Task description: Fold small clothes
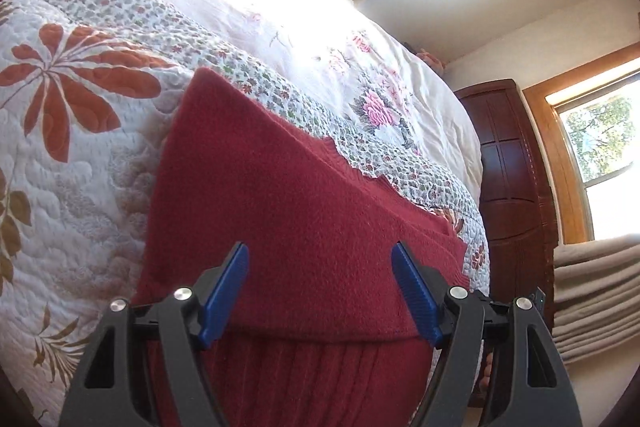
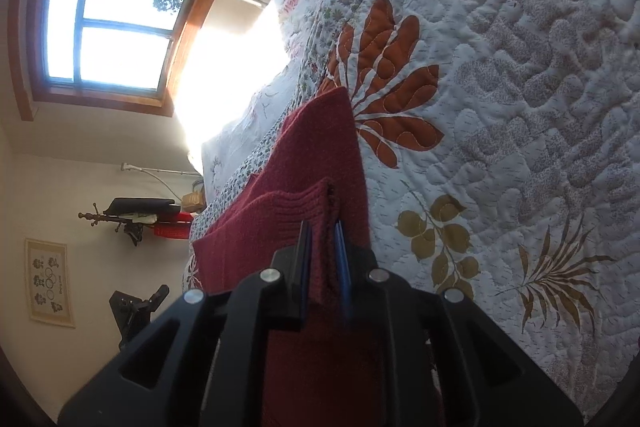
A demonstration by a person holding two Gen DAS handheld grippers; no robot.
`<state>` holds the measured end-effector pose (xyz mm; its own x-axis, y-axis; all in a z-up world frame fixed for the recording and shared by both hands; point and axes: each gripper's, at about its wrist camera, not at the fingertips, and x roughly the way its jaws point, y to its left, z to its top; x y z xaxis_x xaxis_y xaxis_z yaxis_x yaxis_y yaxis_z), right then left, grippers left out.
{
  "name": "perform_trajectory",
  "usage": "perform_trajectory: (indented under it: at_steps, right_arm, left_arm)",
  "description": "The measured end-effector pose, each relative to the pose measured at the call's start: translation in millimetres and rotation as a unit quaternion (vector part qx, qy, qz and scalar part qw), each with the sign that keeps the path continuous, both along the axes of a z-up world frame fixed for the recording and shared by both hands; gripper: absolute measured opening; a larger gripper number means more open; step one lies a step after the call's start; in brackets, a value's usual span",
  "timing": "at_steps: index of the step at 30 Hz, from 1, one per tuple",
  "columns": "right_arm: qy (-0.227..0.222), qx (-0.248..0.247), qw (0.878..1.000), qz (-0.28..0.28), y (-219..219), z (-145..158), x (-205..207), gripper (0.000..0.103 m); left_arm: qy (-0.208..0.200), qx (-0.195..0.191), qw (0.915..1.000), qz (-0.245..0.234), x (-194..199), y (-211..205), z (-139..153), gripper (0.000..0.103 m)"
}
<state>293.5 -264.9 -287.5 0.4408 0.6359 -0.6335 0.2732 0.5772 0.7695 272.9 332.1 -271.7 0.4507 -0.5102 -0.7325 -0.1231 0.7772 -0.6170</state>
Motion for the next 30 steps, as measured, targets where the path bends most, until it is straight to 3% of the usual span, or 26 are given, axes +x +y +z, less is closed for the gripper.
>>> perform_trajectory:
  at_steps: [3, 7, 9, 15, 18, 21, 24, 26, 30]
  right_arm:
    - [-0.010, -0.006, 1.000, 0.014, 7, 9, -10, 0.013]
    - [-0.006, -0.016, 1.000, 0.014, 20, 10, -14, 0.013]
    - [-0.002, -0.009, 1.000, 0.009, 23, 8, -16, 0.013]
    - [-0.002, -0.002, 1.000, 0.010, 37, 12, -9, 0.013]
    - [0.026, -0.007, 0.999, 0.017, 48, -4, -3, 0.013]
    - [0.044, -0.021, 0.999, 0.001, 49, -14, -7, 0.007]
    - [0.026, -0.028, 0.999, -0.016, 49, 4, -24, 0.022]
    - [0.017, -0.039, 0.999, -0.023, 49, 17, -44, 0.028]
    - [0.021, -0.061, 0.997, -0.045, 48, 28, -97, 0.042]
  left_arm:
    - [0.013, -0.019, 0.9997, 0.004, 17, 14, -19, 0.074]
    - [0.058, 0.034, 0.9976, 0.014, 29, 29, -58, 0.073]
    - [0.056, 0.032, 0.9979, 0.009, 29, 35, -70, 0.071]
    - [0.036, 0.054, 0.9977, -0.020, 29, 31, -75, 0.071]
    - [0.032, 0.049, 0.9981, -0.020, 27, 34, -69, 0.071]
    - [0.019, 0.059, 0.9978, -0.024, 15, 37, -53, 0.071]
    - [-0.002, 0.042, 0.9988, -0.026, -10, 50, -31, 0.074]
    - [-0.014, 0.034, 0.9990, -0.026, -33, 63, -19, 0.083]
    - [-0.009, 0.033, 0.9986, -0.041, -92, 94, -15, 0.087]
